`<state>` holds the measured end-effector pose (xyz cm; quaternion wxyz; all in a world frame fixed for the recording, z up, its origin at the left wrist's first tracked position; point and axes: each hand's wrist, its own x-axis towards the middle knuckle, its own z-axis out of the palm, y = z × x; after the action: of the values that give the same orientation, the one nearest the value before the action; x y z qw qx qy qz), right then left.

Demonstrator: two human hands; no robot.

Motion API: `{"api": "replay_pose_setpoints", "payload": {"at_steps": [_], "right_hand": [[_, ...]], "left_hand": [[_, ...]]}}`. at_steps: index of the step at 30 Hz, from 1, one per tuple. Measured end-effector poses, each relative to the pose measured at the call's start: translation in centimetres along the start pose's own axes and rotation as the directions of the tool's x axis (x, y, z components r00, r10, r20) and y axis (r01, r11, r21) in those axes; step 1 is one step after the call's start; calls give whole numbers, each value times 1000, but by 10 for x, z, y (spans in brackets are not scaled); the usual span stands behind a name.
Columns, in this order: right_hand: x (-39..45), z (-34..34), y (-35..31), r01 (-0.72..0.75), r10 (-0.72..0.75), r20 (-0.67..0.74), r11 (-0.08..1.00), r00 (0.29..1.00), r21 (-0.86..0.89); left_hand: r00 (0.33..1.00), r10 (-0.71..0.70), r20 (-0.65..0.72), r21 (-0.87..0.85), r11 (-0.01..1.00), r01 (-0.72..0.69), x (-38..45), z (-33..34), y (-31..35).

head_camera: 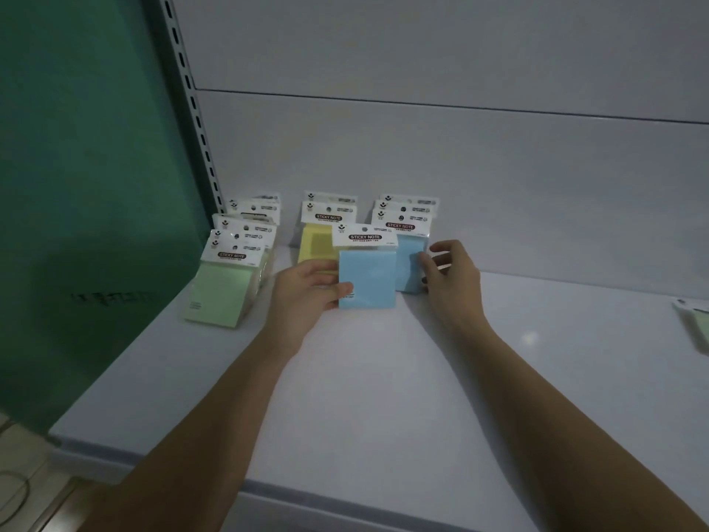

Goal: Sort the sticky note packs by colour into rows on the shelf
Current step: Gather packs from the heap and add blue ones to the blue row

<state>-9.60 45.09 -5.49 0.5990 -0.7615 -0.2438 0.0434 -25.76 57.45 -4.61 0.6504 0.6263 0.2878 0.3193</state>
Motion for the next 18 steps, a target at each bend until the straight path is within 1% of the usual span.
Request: {"api": "replay_pose_setpoints", "payload": {"at_steps": [2, 4, 6, 8, 11, 14, 18], "right_hand": [[0, -3, 0, -20, 22, -60, 999, 998, 37], [1, -8, -2, -57, 67, -113, 994, 991, 91], [2, -12, -3, -99, 122, -140, 982, 983, 163], [3, -14, -3, -118, 148, -140, 972, 979, 203], [7, -13, 2, -109, 132, -123, 978, 983, 179], [13, -10, 11, -91, 107, -118, 987, 987, 132], [18, -5, 15, -86, 100, -118, 989, 988, 122]], "left_hand": [[1000, -13, 11, 18, 1000, 13, 1, 10, 3], [1000, -3, 28, 98, 995, 1, 9, 20, 7], [999, -14, 46, 166, 986, 6, 18, 30, 10], [1000, -5, 28, 221, 975, -1, 23, 39, 7], [998, 58, -26, 323, 945, -47, 27, 45, -1], [995, 95, -44, 404, 912, -69, 29, 46, -7], [983, 175, -65, 502, 857, -119, 33, 49, -7]]}}
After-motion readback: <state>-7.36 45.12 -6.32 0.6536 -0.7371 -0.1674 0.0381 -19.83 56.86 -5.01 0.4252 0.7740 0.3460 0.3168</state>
